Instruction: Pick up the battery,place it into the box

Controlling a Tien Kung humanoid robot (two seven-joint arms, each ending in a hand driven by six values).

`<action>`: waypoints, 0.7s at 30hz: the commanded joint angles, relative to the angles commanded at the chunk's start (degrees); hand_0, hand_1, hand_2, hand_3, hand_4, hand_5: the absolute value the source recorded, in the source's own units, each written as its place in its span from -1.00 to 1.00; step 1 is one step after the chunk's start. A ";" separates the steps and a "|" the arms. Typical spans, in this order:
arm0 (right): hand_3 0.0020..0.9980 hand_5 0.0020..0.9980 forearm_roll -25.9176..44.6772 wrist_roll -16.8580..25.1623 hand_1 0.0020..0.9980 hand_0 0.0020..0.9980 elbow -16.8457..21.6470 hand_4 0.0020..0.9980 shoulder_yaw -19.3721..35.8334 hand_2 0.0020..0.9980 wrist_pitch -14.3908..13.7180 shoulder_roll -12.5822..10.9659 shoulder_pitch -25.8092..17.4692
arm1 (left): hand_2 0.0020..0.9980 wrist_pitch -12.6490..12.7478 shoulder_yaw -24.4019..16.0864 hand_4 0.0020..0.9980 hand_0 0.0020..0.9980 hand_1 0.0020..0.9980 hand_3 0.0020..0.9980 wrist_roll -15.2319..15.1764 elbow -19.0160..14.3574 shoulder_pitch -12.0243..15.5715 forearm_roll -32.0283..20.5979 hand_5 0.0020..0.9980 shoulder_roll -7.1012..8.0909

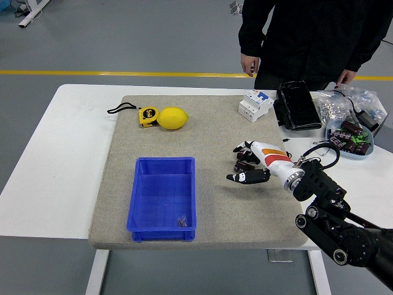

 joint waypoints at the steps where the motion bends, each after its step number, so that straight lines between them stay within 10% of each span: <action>1: 0.41 -0.18 0.09 0.13 0.04 -0.10 -0.63 1.00 -0.17 0.11 0.00 0.10 0.12 | 0.36 -0.01 0.00 0.27 0.44 0.36 0.17 0.01 -0.01 0.01 0.06 0.08 -0.01; 21: 0.34 -0.19 -0.62 1.86 0.00 -0.13 -8.34 0.98 -2.89 0.07 -2.06 2.31 2.48 | 0.37 -0.05 0.71 0.27 0.44 0.36 0.17 -0.12 -0.03 -0.48 -0.47 0.08 -0.28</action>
